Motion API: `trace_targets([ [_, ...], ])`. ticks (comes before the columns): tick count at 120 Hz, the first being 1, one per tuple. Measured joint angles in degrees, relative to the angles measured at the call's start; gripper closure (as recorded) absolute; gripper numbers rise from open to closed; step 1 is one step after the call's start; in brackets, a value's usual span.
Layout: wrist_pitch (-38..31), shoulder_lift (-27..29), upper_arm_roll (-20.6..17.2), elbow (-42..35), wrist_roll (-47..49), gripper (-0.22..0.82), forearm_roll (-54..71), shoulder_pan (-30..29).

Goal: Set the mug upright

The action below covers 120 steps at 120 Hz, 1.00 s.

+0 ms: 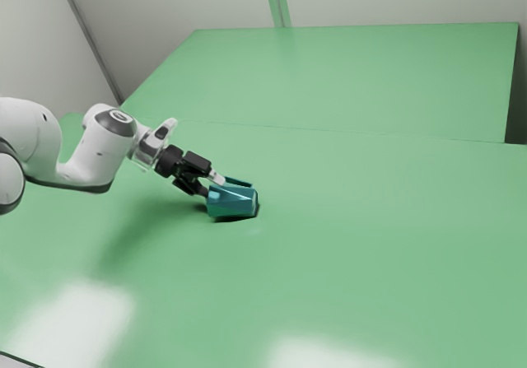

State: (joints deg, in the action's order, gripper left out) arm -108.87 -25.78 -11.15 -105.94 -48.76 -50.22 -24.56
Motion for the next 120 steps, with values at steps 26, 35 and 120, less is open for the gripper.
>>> trace_targets([
  [26,2.1,-0.7,0.0,0.2,-3.4,0.28,-2.1,-0.2],
  [35,2.9,-0.7,-0.1,0.4,-4.4,0.4,-2.3,-0.5],
  [120,-0.3,6.5,-3.2,1.8,-8.3,0.78,10.9,0.7],
])
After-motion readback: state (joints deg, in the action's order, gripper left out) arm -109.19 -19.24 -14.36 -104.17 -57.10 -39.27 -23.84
